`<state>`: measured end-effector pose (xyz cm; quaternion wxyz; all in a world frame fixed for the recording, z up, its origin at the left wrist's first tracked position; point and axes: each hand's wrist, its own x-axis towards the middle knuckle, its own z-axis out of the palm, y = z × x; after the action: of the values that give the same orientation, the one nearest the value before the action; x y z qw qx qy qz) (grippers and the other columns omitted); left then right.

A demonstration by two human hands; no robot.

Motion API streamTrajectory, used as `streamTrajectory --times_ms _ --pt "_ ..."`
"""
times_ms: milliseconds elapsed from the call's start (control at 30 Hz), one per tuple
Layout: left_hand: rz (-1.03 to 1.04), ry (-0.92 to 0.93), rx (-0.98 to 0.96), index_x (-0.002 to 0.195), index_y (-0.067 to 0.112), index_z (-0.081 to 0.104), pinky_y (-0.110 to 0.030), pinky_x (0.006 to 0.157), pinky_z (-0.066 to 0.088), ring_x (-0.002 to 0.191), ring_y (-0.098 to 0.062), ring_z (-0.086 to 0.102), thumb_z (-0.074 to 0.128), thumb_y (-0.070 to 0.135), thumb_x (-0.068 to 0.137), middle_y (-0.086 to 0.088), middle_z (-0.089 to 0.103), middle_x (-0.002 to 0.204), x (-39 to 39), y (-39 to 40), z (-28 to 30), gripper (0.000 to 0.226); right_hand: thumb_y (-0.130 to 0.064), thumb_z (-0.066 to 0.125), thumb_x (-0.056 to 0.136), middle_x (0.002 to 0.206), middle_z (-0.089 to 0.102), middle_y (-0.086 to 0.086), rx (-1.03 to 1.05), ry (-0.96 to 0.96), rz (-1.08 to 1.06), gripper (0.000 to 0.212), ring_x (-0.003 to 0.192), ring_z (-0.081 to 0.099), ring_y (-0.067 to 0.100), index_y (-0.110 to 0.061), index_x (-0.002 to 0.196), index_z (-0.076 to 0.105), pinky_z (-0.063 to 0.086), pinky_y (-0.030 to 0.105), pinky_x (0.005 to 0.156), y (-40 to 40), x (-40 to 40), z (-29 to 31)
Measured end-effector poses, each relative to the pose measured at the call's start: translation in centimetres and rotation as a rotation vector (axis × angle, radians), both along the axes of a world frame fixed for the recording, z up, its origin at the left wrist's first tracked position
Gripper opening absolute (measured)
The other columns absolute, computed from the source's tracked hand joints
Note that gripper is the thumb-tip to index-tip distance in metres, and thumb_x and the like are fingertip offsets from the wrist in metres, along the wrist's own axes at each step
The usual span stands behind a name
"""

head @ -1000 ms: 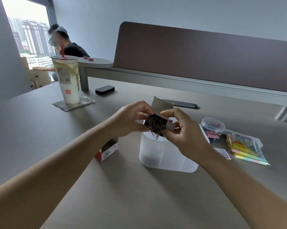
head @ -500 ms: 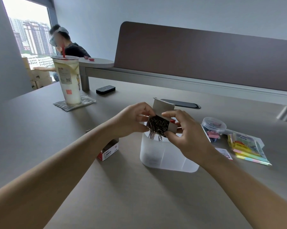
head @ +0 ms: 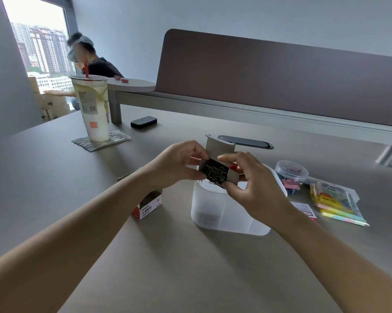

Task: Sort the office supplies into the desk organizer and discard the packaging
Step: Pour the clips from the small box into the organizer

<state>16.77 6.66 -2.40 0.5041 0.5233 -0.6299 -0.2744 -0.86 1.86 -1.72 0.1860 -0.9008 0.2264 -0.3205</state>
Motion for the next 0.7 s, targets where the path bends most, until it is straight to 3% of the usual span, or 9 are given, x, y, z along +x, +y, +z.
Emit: streamTrajectory --times_ms 367,533,700 --pt "-0.009 0.000 -0.017 0.082 0.015 0.054 -0.012 0.070 0.051 0.070 0.007 0.062 0.052 -0.018 0.076 -0.001 0.058 0.082 -0.13 0.26 0.12 0.034 0.001 0.058 0.077 0.102 0.049 -0.009 0.001 0.010 0.040 0.046 0.081 0.047 0.001 -0.020 0.117 0.052 0.038 0.006 0.078 -0.33 -0.18 -0.12" --pt "0.054 -0.074 -0.080 0.087 0.014 0.057 -0.007 0.070 0.047 0.071 0.010 0.058 0.054 -0.016 0.076 0.005 0.058 0.082 -0.25 0.20 0.37 0.032 0.003 0.059 0.076 0.102 0.048 -0.009 -0.001 -0.018 0.069 0.047 0.081 0.048 0.000 -0.016 0.118 0.052 0.035 0.001 0.079 -0.39 -0.23 -0.18" --pt "0.054 -0.080 -0.104 0.085 0.017 0.057 -0.010 0.073 0.048 0.072 0.008 0.059 0.055 -0.018 0.075 0.007 0.058 0.082 -0.22 0.31 0.27 0.037 0.002 0.060 0.076 0.102 0.047 -0.012 0.007 -0.018 0.085 0.048 0.088 0.045 -0.020 -0.019 0.119 0.051 0.034 -0.005 0.078 -0.61 -0.18 -0.35"
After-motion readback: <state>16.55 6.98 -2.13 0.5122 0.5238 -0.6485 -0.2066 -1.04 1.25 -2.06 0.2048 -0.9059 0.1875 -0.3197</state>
